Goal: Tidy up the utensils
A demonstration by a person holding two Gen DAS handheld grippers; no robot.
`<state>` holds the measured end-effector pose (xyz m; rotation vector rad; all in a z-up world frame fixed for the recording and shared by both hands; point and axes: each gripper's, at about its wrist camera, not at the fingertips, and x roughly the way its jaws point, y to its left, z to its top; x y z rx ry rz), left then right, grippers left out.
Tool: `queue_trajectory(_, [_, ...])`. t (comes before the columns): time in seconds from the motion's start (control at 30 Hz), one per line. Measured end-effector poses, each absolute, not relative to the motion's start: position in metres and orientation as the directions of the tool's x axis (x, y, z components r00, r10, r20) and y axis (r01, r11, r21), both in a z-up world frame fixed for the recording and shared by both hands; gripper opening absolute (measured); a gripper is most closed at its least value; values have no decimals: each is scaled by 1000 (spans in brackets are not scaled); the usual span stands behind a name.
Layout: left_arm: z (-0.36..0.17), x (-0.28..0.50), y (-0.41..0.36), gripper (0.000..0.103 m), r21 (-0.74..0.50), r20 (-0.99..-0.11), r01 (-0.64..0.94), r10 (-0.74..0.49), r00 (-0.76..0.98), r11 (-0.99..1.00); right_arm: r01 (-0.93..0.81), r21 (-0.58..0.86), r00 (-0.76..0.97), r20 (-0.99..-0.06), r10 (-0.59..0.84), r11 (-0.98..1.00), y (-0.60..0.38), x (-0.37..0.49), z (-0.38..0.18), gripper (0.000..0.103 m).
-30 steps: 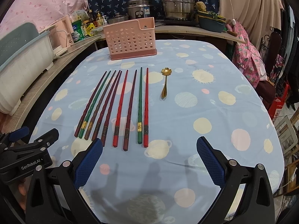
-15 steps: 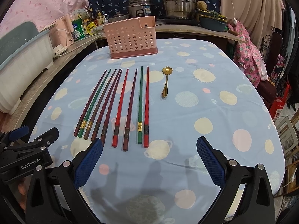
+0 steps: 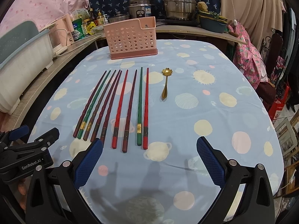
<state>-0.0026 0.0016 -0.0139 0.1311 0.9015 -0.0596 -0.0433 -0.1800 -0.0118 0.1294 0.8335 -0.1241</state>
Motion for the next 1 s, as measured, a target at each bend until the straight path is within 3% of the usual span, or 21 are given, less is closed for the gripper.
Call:
queue_trajectory(0.57, [-38,35,20,96,8,-824,70,-33,566,998,194,79,653,-754,-69,978,-197,-33,-16,96])
queue_trajectory(1.0, [-66,67,5,86,10,-860,101,-43,509,995,201,84,637,-768,-65,976,-208,-5,-20,96])
